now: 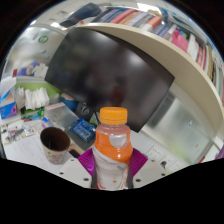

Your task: Pour water

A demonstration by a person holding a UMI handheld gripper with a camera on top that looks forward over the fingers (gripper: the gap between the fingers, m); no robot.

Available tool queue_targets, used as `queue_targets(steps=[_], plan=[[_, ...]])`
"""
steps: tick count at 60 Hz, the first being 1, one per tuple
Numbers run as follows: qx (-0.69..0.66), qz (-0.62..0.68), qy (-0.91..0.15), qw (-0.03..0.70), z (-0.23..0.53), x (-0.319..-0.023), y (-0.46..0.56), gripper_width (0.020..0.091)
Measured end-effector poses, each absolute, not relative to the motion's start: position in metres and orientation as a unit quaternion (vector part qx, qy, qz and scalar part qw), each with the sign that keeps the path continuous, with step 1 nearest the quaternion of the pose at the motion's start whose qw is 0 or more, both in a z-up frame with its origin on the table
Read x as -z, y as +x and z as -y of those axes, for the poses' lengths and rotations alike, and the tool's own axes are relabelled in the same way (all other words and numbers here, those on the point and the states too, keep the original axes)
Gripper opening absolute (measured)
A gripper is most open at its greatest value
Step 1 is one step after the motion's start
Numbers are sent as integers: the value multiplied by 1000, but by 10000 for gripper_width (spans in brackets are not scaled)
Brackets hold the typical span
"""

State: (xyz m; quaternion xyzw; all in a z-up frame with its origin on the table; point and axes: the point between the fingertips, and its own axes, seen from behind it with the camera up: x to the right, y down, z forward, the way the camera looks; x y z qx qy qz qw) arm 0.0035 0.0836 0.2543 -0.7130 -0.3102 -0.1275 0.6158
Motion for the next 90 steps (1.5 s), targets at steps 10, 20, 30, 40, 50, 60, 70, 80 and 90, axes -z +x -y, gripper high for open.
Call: queue_targets(steps=[10, 20, 30, 40, 50, 60, 70, 80, 90], plan=[[14, 214, -753, 622, -98, -220, 17, 415], [-29, 178, -756, 629, -111, -198, 18, 415], [-50, 152, -753, 638, -117, -180, 20, 430], [-52, 128, -744, 654, -109, -181, 28, 473], [-41, 112, -749, 651, -109, -180, 31, 575], [-14, 84, -779, 621, -87, -170, 49, 818], [-8, 40, -809, 587, -25, -188, 59, 814], [17, 28, -812, 582, 31, -232, 65, 818], [34, 15, -801, 598, 69, -269, 70, 828]])
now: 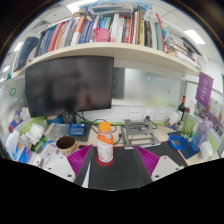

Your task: Pour water

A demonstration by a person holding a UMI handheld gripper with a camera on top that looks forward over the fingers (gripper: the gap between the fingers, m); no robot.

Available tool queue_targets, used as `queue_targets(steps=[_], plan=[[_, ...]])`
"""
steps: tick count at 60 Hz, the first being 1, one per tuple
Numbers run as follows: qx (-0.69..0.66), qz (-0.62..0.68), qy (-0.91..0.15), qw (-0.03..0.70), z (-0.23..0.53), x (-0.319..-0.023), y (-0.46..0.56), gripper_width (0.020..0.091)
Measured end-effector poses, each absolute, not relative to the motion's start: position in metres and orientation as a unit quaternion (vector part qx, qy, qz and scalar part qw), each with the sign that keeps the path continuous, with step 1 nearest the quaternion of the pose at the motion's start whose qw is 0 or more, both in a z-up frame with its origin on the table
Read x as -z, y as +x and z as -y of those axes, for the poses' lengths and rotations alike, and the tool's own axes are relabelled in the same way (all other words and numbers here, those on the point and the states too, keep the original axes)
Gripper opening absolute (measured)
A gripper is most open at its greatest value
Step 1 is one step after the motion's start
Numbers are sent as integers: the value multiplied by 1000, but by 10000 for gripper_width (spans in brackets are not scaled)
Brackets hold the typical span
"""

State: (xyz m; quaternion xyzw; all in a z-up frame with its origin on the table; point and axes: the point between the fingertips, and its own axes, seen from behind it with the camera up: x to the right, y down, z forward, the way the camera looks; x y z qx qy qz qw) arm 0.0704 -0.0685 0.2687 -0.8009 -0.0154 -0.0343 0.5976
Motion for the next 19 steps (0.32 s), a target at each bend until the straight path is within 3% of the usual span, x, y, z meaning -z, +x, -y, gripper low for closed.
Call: queue_targets(steps=[19], plan=[[63, -6, -793, 606, 110, -286, 92, 824]])
